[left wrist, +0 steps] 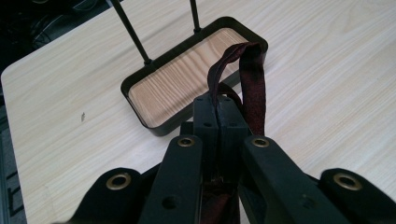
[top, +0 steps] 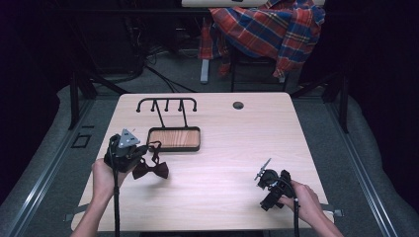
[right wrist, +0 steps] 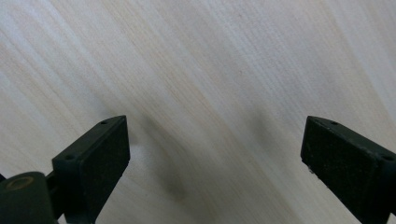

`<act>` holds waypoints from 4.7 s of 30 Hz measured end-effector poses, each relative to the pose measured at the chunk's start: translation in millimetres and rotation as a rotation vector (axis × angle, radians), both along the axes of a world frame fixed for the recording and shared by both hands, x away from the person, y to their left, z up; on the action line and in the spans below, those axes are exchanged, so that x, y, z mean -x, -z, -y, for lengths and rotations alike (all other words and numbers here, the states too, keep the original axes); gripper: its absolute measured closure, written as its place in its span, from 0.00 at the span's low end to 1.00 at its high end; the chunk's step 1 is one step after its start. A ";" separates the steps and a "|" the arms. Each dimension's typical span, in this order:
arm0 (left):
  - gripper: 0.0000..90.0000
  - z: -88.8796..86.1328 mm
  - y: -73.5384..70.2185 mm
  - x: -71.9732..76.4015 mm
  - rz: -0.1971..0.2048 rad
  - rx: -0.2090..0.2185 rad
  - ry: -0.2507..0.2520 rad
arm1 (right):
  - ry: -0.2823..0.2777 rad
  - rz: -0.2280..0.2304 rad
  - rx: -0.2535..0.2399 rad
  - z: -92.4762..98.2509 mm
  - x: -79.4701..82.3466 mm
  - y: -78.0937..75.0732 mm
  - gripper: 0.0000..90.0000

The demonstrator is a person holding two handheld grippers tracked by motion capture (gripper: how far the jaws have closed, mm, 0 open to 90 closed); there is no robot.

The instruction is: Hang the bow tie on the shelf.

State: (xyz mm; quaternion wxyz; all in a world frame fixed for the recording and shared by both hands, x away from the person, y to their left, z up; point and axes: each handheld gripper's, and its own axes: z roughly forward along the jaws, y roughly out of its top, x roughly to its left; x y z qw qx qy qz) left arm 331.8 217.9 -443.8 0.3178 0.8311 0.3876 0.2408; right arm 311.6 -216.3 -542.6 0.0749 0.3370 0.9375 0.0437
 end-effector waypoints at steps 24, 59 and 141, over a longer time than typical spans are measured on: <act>0.98 -9.3 -15.3 -12.5 0.017 0.034 -0.019 | -0.003 0.025 -0.004 3.0 3.3 -2.5 0.09; 0.98 -26.5 -45.7 -61.2 0.040 0.010 -0.129 | -0.022 0.041 0.005 1.0 4.1 -3.7 0.10; 0.94 -20.4 -6.0 -134.4 -0.015 -0.154 -0.252 | -0.003 0.026 0.019 10.3 14.0 -3.0 0.10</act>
